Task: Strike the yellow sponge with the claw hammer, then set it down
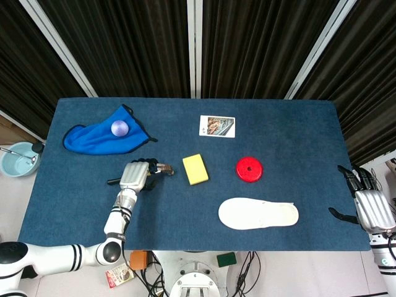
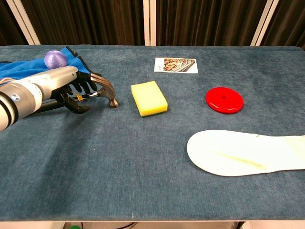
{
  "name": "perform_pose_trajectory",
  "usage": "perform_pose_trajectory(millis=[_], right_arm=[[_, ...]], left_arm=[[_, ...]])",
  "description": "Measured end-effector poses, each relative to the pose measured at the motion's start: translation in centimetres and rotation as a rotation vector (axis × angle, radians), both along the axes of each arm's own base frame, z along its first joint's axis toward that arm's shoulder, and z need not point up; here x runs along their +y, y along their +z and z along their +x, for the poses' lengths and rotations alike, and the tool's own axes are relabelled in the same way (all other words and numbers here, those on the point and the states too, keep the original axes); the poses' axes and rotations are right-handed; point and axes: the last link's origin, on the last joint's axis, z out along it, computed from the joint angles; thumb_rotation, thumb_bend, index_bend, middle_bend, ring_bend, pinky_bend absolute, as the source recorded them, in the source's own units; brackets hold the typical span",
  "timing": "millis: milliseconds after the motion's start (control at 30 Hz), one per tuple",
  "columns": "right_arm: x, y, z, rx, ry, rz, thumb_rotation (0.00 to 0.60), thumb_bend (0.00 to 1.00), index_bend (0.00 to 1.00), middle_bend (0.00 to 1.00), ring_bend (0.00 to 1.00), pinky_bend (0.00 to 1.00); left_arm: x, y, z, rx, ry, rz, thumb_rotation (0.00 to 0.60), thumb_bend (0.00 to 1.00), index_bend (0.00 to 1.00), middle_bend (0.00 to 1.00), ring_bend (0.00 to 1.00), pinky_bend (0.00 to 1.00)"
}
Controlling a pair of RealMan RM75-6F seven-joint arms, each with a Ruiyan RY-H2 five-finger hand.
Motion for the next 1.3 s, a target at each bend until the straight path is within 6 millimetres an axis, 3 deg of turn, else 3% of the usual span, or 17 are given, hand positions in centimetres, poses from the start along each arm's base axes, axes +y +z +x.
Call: perform_pose_trajectory(millis=[633,1300], right_arm=[[0.0,-0.05,-0.14,-0.005,-0.004,0.001,0.6,0.09,0.07,0.15,0.0,0.07],[-0.13,-0.12,0.01,0.0,-0.009,0.004,0.6,0.09,0.07,0.15,0.0,0.07]], left_arm=[[-0.09,-0.4,-0.1,0.046,-0.02,-0.007,0.6,0.38,0.39,0.42,0.33,0.34],[0.0,-0.44,-0.3,0.052,-0.027,-0.009,0.6,0.51,0.44,0.46,0.36,0.37]])
